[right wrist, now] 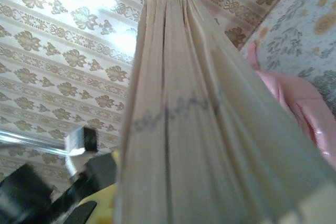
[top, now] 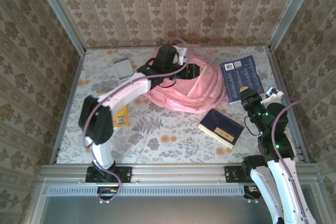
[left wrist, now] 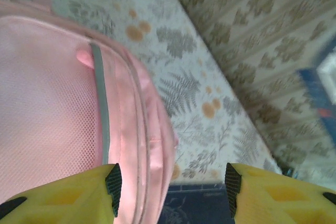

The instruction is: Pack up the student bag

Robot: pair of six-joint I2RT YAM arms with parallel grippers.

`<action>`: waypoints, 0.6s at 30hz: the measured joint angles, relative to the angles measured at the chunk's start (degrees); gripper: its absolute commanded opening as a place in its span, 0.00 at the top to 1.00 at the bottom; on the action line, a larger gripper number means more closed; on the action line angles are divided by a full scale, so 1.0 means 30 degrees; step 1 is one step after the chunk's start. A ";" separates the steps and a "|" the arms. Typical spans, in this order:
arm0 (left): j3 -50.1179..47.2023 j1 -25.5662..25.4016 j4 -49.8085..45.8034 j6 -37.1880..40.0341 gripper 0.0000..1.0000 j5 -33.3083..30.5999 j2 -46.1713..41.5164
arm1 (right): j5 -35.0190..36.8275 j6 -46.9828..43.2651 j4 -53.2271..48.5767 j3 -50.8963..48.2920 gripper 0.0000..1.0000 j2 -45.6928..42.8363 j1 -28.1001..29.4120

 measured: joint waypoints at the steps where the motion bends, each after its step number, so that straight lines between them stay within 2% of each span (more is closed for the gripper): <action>1: 0.0991 0.0015 -0.0634 0.0423 0.42 0.0364 0.1020 | -0.0007 -0.0233 -0.0546 0.0087 1.00 -0.0255 -0.0015; 4: 0.2849 0.0044 -0.1989 0.1268 0.42 0.1137 0.3228 | -0.0007 -0.0707 -0.1588 0.0219 1.00 -0.0663 -0.0015; 7: 0.3344 0.0131 -0.2550 0.1603 0.42 0.1814 0.4313 | -0.0022 -0.0998 -0.2324 0.0284 1.00 -0.0867 -0.0051; 12: 0.3643 0.0270 -0.2623 0.1596 0.45 0.2739 0.5158 | -0.0102 -0.1341 -0.2805 0.0364 1.00 -0.1035 -0.0080; 18: 0.3657 0.0262 -0.1996 0.1297 0.54 0.3643 0.5464 | -0.0328 -0.1348 -0.2776 0.0350 1.00 -0.1035 -0.0080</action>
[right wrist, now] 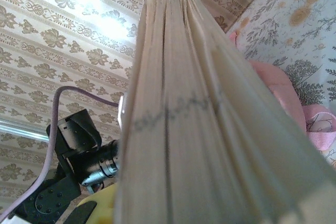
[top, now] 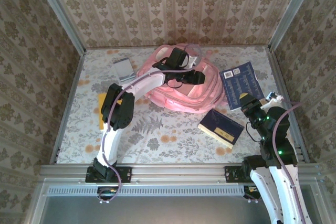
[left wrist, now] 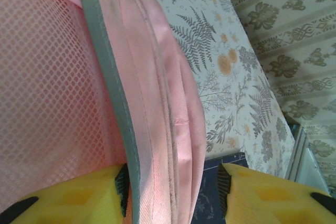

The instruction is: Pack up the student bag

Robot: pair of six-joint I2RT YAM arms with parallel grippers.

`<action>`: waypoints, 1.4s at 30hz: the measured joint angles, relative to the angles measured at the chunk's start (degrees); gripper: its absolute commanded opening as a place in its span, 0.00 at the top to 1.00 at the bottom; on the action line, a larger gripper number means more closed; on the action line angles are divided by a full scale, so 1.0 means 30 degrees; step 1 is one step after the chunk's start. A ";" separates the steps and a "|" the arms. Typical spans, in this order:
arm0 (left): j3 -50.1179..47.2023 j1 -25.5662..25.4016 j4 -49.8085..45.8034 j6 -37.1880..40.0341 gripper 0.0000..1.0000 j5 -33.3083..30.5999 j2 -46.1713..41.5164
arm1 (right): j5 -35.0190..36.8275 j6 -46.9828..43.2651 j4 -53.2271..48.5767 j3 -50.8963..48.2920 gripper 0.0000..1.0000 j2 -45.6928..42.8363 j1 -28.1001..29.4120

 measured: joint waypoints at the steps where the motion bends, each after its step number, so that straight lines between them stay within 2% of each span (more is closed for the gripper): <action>1: 0.0000 0.0000 0.0073 -0.0029 0.57 0.0117 0.0029 | -0.0058 0.0007 0.0036 -0.0036 1.00 0.0000 0.0000; 8: 0.0364 -0.0124 0.0109 0.0036 0.71 0.0328 0.0729 | -0.0364 0.0095 0.0153 -0.0554 1.00 0.0022 -0.0044; 9: 0.0525 -0.0138 0.0073 0.0080 0.75 0.0321 0.0962 | -0.0430 0.0109 0.0189 -0.0641 1.00 0.0022 -0.0044; 12: 0.1195 -0.0138 -0.0583 0.0415 0.98 0.0044 0.1654 | -0.0612 0.0146 0.0182 -0.0801 1.00 0.0058 -0.0044; 13: 0.1464 -0.0131 -0.0918 0.0583 1.00 -0.0080 0.1851 | -0.0627 0.0138 0.0168 -0.0809 1.00 0.0058 -0.0044; 20: 0.3453 0.0015 -0.3315 0.1486 1.00 -0.0321 0.1909 | -0.0495 -0.0692 -0.0933 -0.0299 1.00 0.0058 -0.0080; 23: 0.4634 0.0481 -0.4721 0.1545 1.00 0.0204 0.1559 | -0.0109 -0.1384 -0.1800 0.0641 1.00 0.0058 -0.0080; 28: 0.6659 0.2186 -0.6783 0.1545 1.00 0.1625 0.0277 | 0.0903 -0.2397 -0.2900 0.1785 1.00 0.0087 -0.0080; 34: 0.7045 0.4656 -0.8488 0.1501 1.00 0.3949 -0.1909 | 0.1734 -0.3832 -0.4357 0.2033 1.00 0.0925 -0.0080; 37: 0.7002 0.5697 -0.8408 0.0969 1.00 0.5493 -0.2186 | -0.0131 -0.4087 -0.3912 0.2069 1.00 0.2849 -0.0131; 42: 0.6397 0.6586 -0.7861 -0.0168 1.00 0.7206 -0.2186 | -0.6171 -0.2608 0.0627 0.1290 1.00 0.6761 -0.0160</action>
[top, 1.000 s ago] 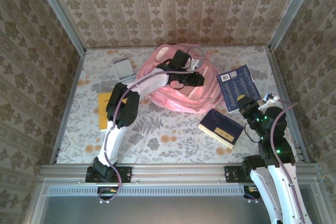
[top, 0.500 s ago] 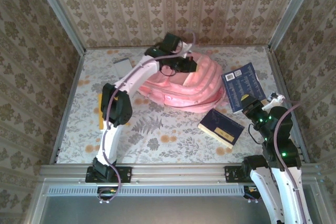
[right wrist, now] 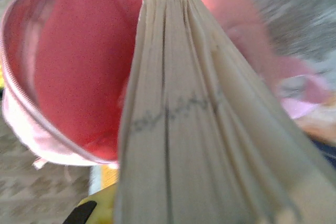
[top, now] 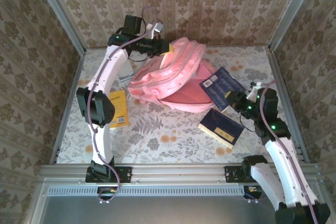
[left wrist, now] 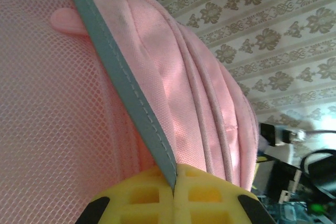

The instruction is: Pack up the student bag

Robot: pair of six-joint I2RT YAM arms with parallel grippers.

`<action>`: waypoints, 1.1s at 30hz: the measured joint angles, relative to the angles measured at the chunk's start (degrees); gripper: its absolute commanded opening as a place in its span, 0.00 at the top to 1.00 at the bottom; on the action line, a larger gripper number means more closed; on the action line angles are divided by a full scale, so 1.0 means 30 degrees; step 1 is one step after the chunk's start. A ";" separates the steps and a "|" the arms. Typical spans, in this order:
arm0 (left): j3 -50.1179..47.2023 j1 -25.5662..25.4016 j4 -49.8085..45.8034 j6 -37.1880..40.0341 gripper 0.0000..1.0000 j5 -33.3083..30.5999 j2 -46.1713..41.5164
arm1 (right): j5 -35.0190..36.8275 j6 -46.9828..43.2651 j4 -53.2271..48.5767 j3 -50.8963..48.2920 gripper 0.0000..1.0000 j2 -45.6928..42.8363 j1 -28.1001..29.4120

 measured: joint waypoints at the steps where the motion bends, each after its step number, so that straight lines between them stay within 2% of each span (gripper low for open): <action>1: -0.0066 0.0029 0.0124 -0.0204 1.00 0.0262 0.0000 | -0.1246 0.0663 0.1144 -0.0219 1.00 0.0903 0.0000; 5: -0.0226 0.0000 0.0823 -0.0772 1.00 0.0925 0.0000 | -0.4408 0.2514 0.4823 -0.0321 1.00 0.4291 0.0051; 10: -0.0313 -0.0007 0.1362 -0.1260 1.00 0.1370 0.0000 | -0.6543 0.3723 0.7643 0.0554 1.00 0.7861 0.0663; 18: -0.0386 -0.0007 0.2178 -0.2149 1.00 0.2186 0.0000 | -0.7868 0.2732 0.7679 0.6637 1.00 1.4032 0.3687; 24: -0.0386 -0.0087 0.3038 -0.3016 1.00 0.2674 0.0000 | -0.5457 0.1537 0.4044 1.1868 0.99 1.8812 0.6564; 26: -0.0386 -0.0226 0.3118 -0.3155 1.00 0.2747 0.0000 | -0.4269 0.1851 0.3388 1.3449 0.93 2.0189 0.7329; 28: -0.0386 -0.0350 0.3111 -0.3191 1.00 0.2681 0.0000 | -0.2790 0.2725 0.3570 1.4389 0.74 2.1223 0.7898; 29: -0.0386 -0.0372 0.3082 -0.3191 1.00 0.2594 0.0000 | -0.2259 0.3198 0.3840 1.4608 0.70 2.1580 0.8043; 31: -0.0386 -0.0342 0.2994 -0.3191 1.00 0.2404 0.0000 | -0.1239 0.4226 0.4677 1.5183 0.53 2.2498 0.8218; 33: -0.0393 -0.0270 0.2994 -0.3191 1.00 0.2025 0.0007 | -0.0758 0.5195 0.5807 1.5832 0.40 2.3562 0.8262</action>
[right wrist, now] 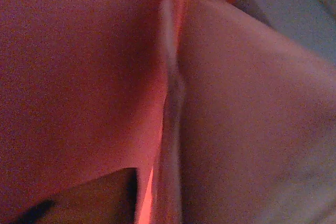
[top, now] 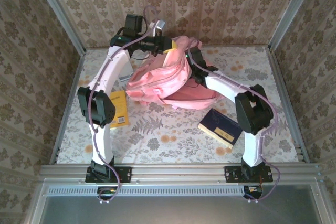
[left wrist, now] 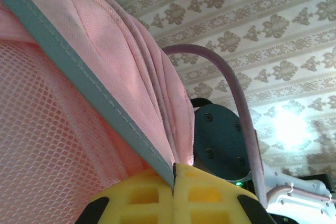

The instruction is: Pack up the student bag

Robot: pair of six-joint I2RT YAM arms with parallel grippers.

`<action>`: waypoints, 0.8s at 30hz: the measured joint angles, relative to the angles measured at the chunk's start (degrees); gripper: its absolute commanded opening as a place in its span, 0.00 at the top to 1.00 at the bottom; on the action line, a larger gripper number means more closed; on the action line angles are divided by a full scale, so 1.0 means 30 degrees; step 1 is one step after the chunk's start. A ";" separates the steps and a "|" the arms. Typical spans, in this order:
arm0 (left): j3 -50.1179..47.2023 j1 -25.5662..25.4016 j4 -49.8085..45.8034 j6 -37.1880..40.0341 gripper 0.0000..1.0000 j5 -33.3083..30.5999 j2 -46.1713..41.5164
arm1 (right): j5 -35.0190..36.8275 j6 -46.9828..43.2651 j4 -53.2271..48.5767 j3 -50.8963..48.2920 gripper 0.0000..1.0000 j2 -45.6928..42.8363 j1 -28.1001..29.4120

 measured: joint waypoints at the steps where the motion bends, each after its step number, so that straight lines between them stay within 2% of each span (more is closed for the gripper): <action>1: -0.0022 0.0087 0.0000 -0.0007 1.00 -0.0175 0.0000 | 0.0124 0.0364 0.0678 0.0255 0.32 0.0525 -0.0007; 4: -0.0277 0.0510 0.0022 -0.0029 1.00 -0.0262 0.0000 | 0.0408 0.0889 0.2120 0.0066 0.13 0.1115 -0.0007; 8: -0.0685 0.1042 0.0306 -0.0153 1.00 0.0000 -0.0007 | 0.0415 0.0240 0.2907 -0.0976 0.01 0.0743 0.0000; 20: -0.0765 0.1319 0.0998 -0.0379 1.00 0.0299 -0.0029 | 0.0073 -0.2594 0.3053 -0.4860 0.00 -0.3315 -0.0561; 24: -0.0940 0.1450 0.0911 -0.0357 1.00 0.0211 -0.0175 | 0.1333 -0.3563 0.1792 -0.5668 0.00 -0.4626 -0.0729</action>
